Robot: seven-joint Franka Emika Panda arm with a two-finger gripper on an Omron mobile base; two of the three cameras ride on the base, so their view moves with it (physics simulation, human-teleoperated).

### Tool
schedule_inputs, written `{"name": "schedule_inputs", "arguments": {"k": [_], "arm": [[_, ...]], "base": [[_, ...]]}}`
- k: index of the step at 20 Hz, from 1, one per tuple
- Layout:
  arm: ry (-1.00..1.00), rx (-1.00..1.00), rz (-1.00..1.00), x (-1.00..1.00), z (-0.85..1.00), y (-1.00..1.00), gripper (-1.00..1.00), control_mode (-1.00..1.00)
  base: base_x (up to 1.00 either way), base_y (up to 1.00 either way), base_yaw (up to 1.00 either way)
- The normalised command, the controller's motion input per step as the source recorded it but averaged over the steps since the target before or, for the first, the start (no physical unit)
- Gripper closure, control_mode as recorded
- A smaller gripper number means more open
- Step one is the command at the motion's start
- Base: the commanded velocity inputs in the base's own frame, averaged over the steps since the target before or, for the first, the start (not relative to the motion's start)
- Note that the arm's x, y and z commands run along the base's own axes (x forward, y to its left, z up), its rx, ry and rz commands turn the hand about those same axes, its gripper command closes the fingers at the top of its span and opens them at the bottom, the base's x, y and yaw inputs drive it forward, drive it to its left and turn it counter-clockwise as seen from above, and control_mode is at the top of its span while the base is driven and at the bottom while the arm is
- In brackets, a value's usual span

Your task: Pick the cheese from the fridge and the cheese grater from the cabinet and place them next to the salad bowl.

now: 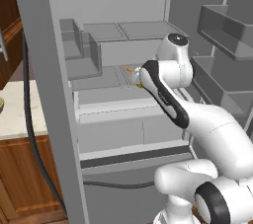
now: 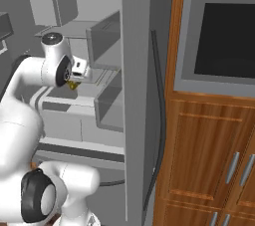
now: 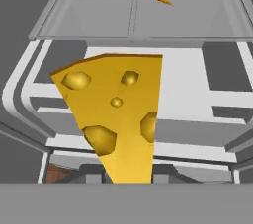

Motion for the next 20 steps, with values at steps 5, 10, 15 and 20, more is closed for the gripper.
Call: {"name": "schedule_inputs", "arguments": {"k": [5, 10, 15, 20], "arm": [[0.00, 0.00, -0.04, -0.68, 0.25, -0.17, 1.00, -1.00], [0.00, 0.00, -0.02, -0.44, 0.18, -0.07, 1.00, -1.00], [0.00, 0.00, 0.00, 0.00, 0.00, 0.00, 1.00, -1.00], [0.00, 0.00, 0.00, 0.00, 0.00, 0.00, 1.00, 1.00]], "base": [[0.00, 0.00, 0.00], [0.00, 0.00, 0.00], [0.00, 0.00, 0.00], [-0.01, 0.00, 0.00]]}}
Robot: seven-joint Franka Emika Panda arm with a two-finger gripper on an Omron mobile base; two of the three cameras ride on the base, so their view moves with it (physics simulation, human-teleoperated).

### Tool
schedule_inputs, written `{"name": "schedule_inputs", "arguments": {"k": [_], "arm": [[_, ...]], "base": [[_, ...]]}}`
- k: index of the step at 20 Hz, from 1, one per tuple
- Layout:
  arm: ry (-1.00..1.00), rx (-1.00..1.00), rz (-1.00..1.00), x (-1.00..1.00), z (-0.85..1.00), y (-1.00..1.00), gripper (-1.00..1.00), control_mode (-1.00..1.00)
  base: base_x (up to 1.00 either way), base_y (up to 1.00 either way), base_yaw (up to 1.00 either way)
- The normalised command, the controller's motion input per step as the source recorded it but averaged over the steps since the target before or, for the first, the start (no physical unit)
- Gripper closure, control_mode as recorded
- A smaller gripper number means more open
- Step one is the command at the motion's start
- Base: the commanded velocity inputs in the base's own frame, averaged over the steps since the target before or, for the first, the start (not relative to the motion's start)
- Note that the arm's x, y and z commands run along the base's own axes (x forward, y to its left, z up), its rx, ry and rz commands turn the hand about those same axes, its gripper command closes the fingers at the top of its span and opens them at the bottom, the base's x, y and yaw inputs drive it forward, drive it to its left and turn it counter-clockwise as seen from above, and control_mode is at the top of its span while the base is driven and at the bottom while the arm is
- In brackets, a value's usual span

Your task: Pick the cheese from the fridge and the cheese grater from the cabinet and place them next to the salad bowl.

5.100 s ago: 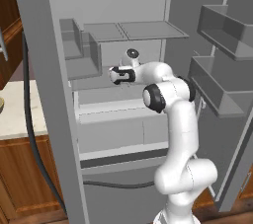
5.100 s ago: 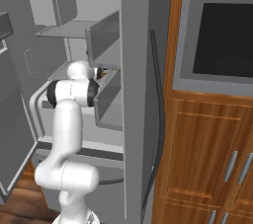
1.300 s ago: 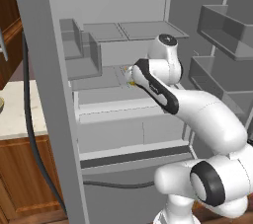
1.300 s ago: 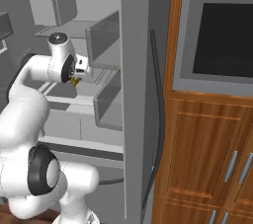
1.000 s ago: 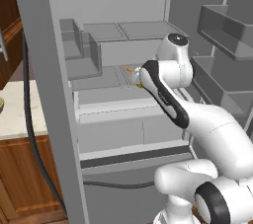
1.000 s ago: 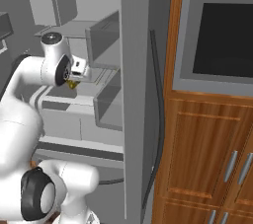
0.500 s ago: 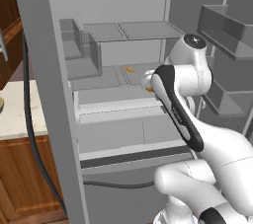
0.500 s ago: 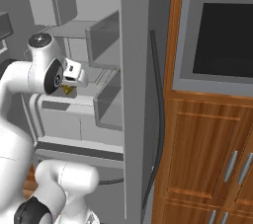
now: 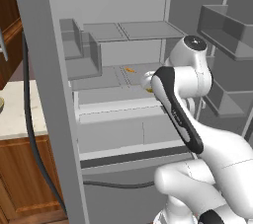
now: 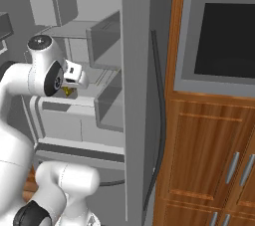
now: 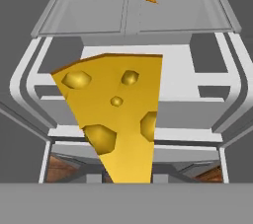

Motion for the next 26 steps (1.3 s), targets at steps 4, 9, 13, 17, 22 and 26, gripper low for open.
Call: {"name": "schedule_inputs", "arguments": {"k": [4, 9, 13, 17, 22, 26], "arm": [[0.00, 0.00, 0.00, 0.00, 0.00, 0.00, 1.00, 1.00], [0.00, 0.00, 0.00, 0.00, 0.00, 0.00, 1.00, 1.00], [0.00, 0.00, 0.00, 0.00, 0.00, 0.00, 1.00, 1.00], [0.00, 0.00, 0.00, 0.00, 0.00, 0.00, 1.00, 1.00], [0.00, 0.00, 0.00, 0.00, 0.00, 0.00, 1.00, 1.00], [0.00, 0.00, 0.00, 0.00, 0.00, 0.00, 1.00, 1.00]], "base": [[-0.35, 0.00, 0.04], [-0.74, 0.00, 0.02], [-0.78, 0.00, 0.01], [-0.82, 0.00, 0.02], [-0.71, 0.00, 0.05], [-0.25, 0.00, 0.30]]}}
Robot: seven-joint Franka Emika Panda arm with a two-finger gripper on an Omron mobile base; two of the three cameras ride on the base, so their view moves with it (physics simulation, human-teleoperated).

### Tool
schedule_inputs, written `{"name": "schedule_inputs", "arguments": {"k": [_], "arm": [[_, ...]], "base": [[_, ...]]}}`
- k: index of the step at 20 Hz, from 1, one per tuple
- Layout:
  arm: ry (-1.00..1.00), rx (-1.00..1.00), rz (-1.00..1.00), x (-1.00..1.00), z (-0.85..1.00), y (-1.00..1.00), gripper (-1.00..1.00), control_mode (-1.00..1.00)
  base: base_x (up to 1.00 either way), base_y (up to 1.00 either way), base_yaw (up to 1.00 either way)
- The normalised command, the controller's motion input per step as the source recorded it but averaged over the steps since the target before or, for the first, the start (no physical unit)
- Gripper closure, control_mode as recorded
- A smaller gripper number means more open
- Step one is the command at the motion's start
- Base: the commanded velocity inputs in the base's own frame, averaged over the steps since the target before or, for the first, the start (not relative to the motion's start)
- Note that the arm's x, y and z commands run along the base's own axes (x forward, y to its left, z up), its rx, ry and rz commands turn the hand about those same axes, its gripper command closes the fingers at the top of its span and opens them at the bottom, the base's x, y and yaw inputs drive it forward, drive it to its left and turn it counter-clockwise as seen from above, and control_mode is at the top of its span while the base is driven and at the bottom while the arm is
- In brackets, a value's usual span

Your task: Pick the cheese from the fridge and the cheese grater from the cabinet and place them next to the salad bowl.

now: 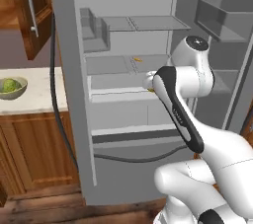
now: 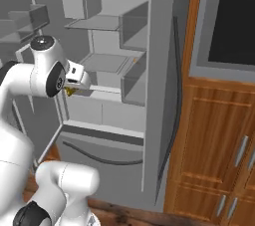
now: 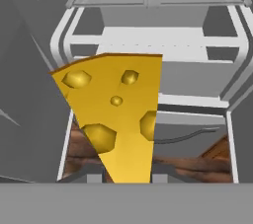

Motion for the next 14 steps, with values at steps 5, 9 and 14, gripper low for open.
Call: {"name": "schedule_inputs", "arguments": {"k": [5, 9, 14], "arm": [[0.00, 0.00, 0.00, 0.00, 0.00, 0.00, 1.00, 1.00], [0.00, 0.00, 0.00, 0.00, 0.00, 0.00, 1.00, 1.00], [0.00, 0.00, 0.00, 0.00, 0.00, 0.00, 1.00, 1.00]], "base": [[-0.22, -0.09, 0.47], [-0.35, -0.15, 0.58], [-0.33, -0.12, 0.65]]}}
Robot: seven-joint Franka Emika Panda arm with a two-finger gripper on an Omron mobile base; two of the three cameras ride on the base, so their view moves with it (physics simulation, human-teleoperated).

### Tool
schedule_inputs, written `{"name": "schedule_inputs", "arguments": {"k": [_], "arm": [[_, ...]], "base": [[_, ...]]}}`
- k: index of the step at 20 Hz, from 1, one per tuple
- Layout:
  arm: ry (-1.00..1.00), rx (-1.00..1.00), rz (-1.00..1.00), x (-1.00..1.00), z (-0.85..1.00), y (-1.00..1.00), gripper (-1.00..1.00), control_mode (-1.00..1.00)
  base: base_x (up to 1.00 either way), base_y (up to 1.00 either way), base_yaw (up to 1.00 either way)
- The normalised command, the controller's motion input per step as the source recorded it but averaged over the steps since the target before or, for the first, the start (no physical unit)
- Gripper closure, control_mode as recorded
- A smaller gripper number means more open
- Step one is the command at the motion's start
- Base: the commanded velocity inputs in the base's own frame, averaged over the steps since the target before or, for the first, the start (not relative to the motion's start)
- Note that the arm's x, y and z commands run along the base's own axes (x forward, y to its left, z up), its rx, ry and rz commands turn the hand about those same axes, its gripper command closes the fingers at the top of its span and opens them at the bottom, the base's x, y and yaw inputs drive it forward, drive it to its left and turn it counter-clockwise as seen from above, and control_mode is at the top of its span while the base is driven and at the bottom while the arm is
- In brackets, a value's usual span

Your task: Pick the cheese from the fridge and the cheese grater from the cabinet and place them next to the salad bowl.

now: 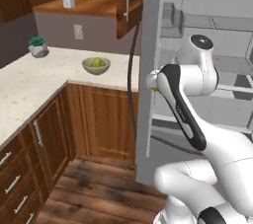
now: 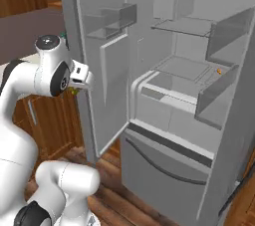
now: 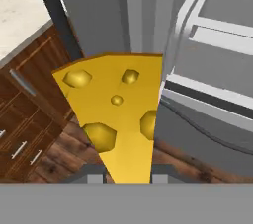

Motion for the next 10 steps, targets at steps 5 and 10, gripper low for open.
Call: {"name": "schedule_inputs", "arguments": {"k": [5, 10], "arm": [[0.00, 0.00, 0.00, 0.00, 0.00, 0.00, 1.00, 1.00], [0.00, 0.00, 0.00, 0.00, 0.00, 0.00, 1.00, 1.00]], "base": [[-0.25, -0.04, 0.68], [0.18, 0.15, 0.28]]}}
